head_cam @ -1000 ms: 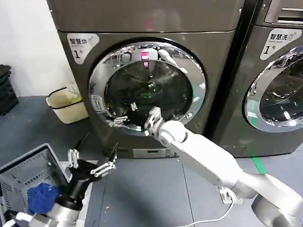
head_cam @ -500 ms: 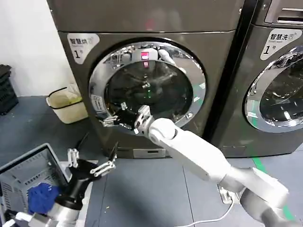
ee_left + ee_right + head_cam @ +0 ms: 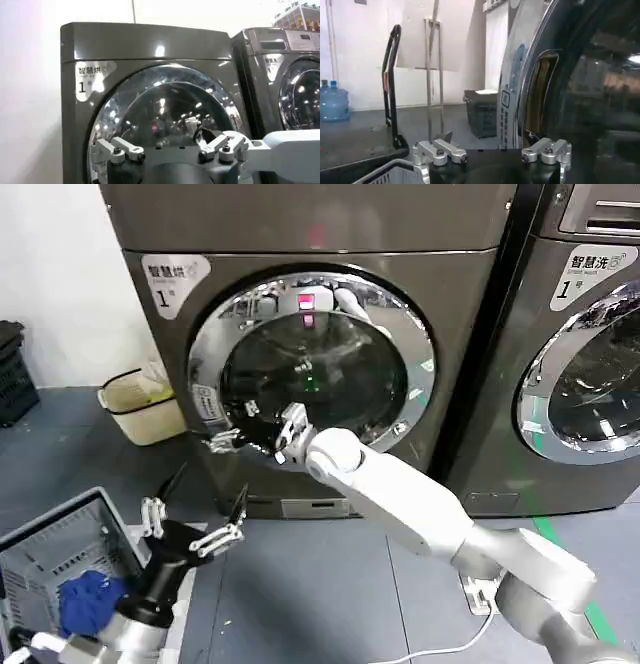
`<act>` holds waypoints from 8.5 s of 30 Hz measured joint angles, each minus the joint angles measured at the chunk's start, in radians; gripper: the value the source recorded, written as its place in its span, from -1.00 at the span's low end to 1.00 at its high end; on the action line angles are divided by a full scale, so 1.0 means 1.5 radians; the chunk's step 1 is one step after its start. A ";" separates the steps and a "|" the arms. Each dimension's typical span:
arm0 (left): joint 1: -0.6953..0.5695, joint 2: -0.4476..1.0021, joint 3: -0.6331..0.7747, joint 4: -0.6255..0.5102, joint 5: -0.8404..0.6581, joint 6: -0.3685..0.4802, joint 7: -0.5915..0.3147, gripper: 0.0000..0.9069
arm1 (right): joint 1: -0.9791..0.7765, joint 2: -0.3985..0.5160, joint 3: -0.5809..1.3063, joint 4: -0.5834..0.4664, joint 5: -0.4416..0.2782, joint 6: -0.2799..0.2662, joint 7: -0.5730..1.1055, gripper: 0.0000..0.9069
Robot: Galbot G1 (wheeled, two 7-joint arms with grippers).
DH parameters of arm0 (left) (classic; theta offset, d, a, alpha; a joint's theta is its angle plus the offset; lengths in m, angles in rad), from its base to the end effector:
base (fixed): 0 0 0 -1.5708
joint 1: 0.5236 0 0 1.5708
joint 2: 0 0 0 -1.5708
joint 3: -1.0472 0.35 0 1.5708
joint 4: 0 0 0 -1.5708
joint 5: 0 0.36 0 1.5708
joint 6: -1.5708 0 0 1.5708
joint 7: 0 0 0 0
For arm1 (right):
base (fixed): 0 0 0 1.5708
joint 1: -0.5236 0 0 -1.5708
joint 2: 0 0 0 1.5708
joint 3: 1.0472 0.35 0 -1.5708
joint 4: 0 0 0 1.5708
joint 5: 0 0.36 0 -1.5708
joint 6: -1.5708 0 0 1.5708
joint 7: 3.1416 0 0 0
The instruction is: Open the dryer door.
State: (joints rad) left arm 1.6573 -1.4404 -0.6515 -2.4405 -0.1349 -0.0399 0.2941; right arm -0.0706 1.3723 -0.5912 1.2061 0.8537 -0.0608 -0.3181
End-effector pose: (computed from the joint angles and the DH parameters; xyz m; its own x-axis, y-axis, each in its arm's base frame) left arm 0.1484 0.0391 -0.1897 -0.9110 0.3083 -0.2741 0.2810 0.9502 0.1349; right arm 0.5209 0.2017 -0.1732 -0.3934 -0.9190 0.0274 -0.9184 0.3914 -0.0572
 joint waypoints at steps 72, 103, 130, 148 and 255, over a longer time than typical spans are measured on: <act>-0.117 0.230 -0.201 0.148 -0.276 0.050 0.037 1.00 | -0.015 -0.360 -0.042 0.360 0.026 0.032 -0.438 1.00; -0.457 0.492 0.241 0.273 -0.287 0.032 0.152 1.00 | -0.578 -0.664 0.573 0.445 -0.036 0.199 -0.542 1.00; -0.626 0.361 0.478 0.302 -0.245 0.020 0.132 1.00 | -1.241 -0.231 1.425 0.399 -0.182 0.320 -0.182 1.00; -0.748 0.253 0.624 0.396 -0.207 0.014 0.088 1.00 | -1.190 0.016 1.578 0.322 -0.336 0.236 0.133 1.00; -0.345 0.371 0.188 0.116 -0.301 0.216 -0.140 1.00 | -1.132 0.115 1.630 0.345 -0.452 0.071 0.506 1.00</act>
State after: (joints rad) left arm 1.1396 -0.8843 -0.3691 -2.2660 -0.5860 0.2846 0.0846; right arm -1.7684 1.5453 1.8535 1.7241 0.1760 0.0454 0.4404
